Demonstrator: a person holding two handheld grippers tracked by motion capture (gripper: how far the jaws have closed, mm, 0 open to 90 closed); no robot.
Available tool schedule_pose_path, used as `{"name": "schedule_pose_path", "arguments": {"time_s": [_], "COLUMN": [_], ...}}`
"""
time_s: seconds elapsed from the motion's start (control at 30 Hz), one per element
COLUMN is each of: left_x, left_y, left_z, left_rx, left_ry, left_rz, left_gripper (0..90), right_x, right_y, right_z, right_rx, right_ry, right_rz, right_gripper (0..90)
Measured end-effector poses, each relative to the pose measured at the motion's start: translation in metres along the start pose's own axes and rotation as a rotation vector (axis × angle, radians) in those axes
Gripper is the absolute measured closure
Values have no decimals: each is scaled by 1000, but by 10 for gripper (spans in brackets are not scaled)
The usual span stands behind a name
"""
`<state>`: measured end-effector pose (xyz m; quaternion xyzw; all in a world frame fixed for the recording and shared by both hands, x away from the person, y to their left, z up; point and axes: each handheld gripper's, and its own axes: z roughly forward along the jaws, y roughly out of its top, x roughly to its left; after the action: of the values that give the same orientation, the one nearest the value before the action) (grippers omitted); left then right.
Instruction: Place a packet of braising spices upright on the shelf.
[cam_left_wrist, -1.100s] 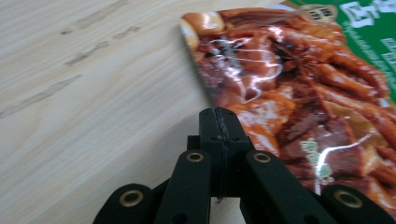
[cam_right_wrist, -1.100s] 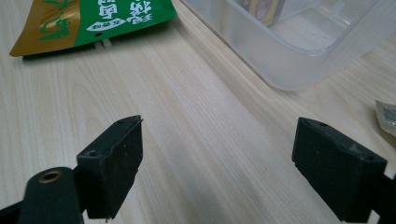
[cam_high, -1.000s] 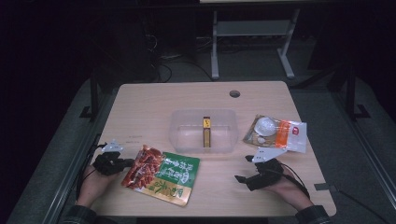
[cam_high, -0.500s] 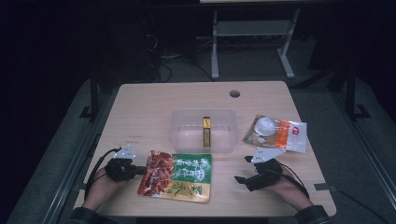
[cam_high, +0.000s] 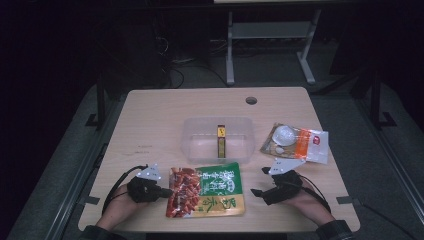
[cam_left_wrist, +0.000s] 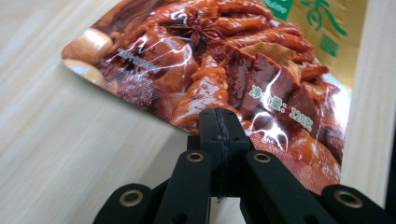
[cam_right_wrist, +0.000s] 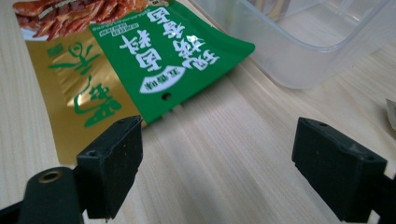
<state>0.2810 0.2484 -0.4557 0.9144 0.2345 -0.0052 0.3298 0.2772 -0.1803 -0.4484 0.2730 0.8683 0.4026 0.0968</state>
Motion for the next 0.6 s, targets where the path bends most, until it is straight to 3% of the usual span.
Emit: {"name": "schedule_pose_path", "arguments": {"time_s": [0.17, 0.27, 0.43, 0.6], "left_x": [-11, -13, -12, -5], "left_y": [8, 14, 29, 45], "left_z": [7, 6, 7, 14], "left_rx": [-17, -27, -89, -119], "left_ry": [-52, -45, -28, 9], "left_rz": [28, 59, 93, 129], "left_gripper": [900, 899, 896, 663], "right_x": [0, 0, 0, 0], "right_y": [0, 0, 0, 0], "right_z": [0, 0, 0, 0], "right_rx": [1, 1, 1, -1], "right_ry": [1, 1, 0, 1], "right_rz": [0, 3, 4, 5], "right_gripper": [156, 156, 156, 156]}}
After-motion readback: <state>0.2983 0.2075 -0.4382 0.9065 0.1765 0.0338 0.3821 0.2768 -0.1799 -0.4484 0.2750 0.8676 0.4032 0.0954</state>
